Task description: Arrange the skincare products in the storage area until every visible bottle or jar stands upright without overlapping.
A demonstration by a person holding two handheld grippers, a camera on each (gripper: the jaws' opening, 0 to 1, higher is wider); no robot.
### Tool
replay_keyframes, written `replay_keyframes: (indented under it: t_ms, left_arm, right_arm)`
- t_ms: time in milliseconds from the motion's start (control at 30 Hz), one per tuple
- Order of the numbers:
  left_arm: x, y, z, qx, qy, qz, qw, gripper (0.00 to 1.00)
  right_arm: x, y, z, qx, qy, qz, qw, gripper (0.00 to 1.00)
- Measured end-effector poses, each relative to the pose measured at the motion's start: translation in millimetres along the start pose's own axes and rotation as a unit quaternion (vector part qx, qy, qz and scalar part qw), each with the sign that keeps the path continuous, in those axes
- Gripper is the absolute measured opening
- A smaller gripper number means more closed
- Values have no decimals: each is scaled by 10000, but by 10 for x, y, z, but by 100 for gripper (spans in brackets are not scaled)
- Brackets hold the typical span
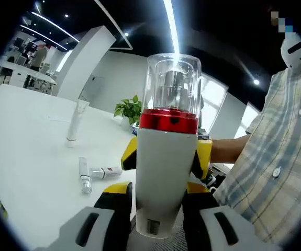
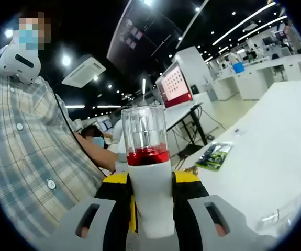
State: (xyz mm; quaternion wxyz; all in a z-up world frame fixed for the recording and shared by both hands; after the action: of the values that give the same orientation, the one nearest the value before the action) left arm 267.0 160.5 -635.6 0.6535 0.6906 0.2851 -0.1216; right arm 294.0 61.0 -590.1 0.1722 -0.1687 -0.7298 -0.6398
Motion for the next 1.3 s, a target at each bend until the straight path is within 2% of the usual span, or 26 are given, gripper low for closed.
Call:
replay_keyframes:
  t_ms: [133, 267, 367, 467, 567, 667, 867, 1000, 1067, 1200, 1300]
  left_arm:
    - [-27, -18, 27, 92, -100, 112, 9998, 35]
    - [-37, -71, 18, 400, -122, 150, 9990, 35]
    - [-37, -74, 8, 468, -111, 180, 9987, 33]
    - [-34, -52, -7, 374, -32, 120, 9992, 33]
    - [-28, -74, 9, 471, 66, 180, 9987, 32]
    - [-13, -127, 12, 719, 180, 278, 9969, 32]
    - [-15, -153, 29, 888, 476, 606, 9931, 32]
    - [30, -169, 10, 957, 733, 697, 9903, 32]
    - [49, -170, 4, 981, 876, 734, 9886, 32]
    - [118, -163, -20, 1026, 1162, 747, 9851, 31]
    - [132, -165, -23, 1021, 1312, 760, 9832, 31]
  right_arm:
    - [49, -40, 45, -78, 22, -29, 10000, 28]
    - [76, -115, 80, -99, -26, -74, 9999, 28]
    - [68, -149, 60, -417, -126, 80, 9990, 28]
    - [58, -159, 32, -794, -299, 329, 9959, 28]
    - [67, -213, 43, -804, -388, 279, 9956, 28]
    - [65, -267, 60, -751, -516, 304, 9954, 29]
    - [80, -268, 59, -514, -712, 88, 9961, 31]
    - [73, -247, 61, -301, -988, -161, 9945, 31]
    - [77, -223, 73, -177, -1133, -287, 9930, 30]
    - [59, -180, 93, -55, -1680, -490, 9845, 30]
    - [89, -112, 125, -77, -1806, -534, 9821, 31]
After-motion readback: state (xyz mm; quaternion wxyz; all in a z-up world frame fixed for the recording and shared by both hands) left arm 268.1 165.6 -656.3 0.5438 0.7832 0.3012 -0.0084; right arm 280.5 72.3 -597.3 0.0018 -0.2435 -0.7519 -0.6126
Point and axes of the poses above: the point that each gripper's makers call its tool centre point, and the gripper's own axes: z roughly forward along the fingers, x roughly to its left, y roughly out of its top, the point moved 8 cm from there along -z, roughly backward along the fingers, and after that the axes turned 1 degree about y, right-handed, at the moved point
